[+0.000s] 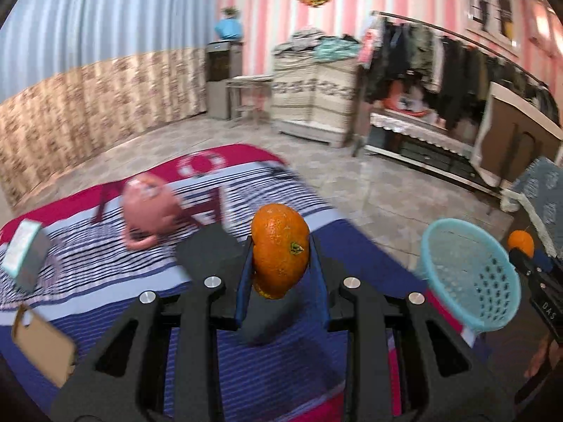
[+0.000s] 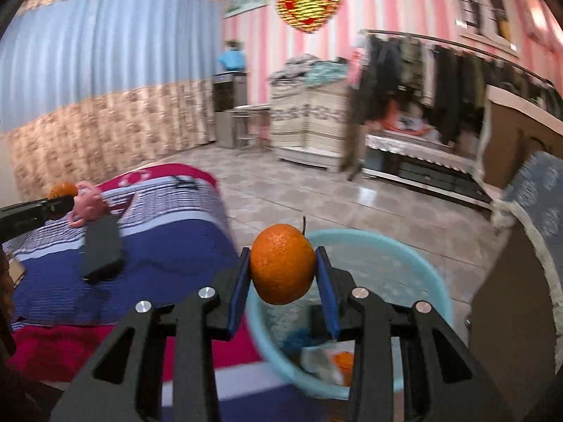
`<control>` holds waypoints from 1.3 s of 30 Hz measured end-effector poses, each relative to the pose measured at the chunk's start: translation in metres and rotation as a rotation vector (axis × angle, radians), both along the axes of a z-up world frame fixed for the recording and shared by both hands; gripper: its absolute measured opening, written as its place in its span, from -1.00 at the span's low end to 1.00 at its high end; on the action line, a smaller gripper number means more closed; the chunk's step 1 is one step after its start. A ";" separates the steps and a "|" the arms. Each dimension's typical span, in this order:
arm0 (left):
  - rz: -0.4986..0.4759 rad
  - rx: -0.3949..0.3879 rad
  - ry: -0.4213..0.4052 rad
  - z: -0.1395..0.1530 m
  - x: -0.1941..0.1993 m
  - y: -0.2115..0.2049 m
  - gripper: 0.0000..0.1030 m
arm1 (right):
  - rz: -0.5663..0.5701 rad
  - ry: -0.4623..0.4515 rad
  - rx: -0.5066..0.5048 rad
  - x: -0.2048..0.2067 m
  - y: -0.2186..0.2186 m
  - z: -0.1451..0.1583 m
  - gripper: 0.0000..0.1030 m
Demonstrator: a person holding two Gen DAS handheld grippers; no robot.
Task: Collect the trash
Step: 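Carry both oranges over the basket with both grippers, then open both grippers to drop the oranges into the basket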
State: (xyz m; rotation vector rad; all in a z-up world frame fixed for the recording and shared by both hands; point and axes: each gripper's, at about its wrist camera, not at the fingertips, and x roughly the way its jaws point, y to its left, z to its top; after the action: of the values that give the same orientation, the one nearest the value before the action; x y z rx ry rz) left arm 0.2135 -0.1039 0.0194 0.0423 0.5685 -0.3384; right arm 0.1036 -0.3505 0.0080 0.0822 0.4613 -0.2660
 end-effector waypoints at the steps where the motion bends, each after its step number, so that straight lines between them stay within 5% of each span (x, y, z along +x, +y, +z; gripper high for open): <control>1: -0.027 0.000 -0.003 0.000 -0.001 -0.015 -0.45 | -0.019 -0.001 0.005 -0.004 -0.010 -0.002 -0.29; 15: -0.258 0.008 0.015 -0.029 -0.004 -0.157 -0.44 | -0.157 0.005 0.081 -0.020 -0.090 -0.032 -0.29; 28: -0.396 0.064 0.036 -0.050 -0.007 -0.229 -0.39 | -0.204 0.025 0.096 -0.030 -0.111 -0.044 -0.29; 33: -0.358 0.100 -0.017 -0.044 -0.013 -0.236 0.56 | -0.211 0.033 0.100 -0.030 -0.115 -0.047 -0.29; 39: -0.323 0.066 0.014 -0.041 -0.004 -0.214 0.67 | -0.205 0.041 0.100 -0.024 -0.112 -0.053 -0.29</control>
State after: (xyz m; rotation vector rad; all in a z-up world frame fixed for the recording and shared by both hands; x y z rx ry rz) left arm 0.2093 -0.3179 -0.0213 0.1969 0.5873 -0.6339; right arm 0.0801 -0.4622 -0.0454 0.2231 0.5080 -0.4465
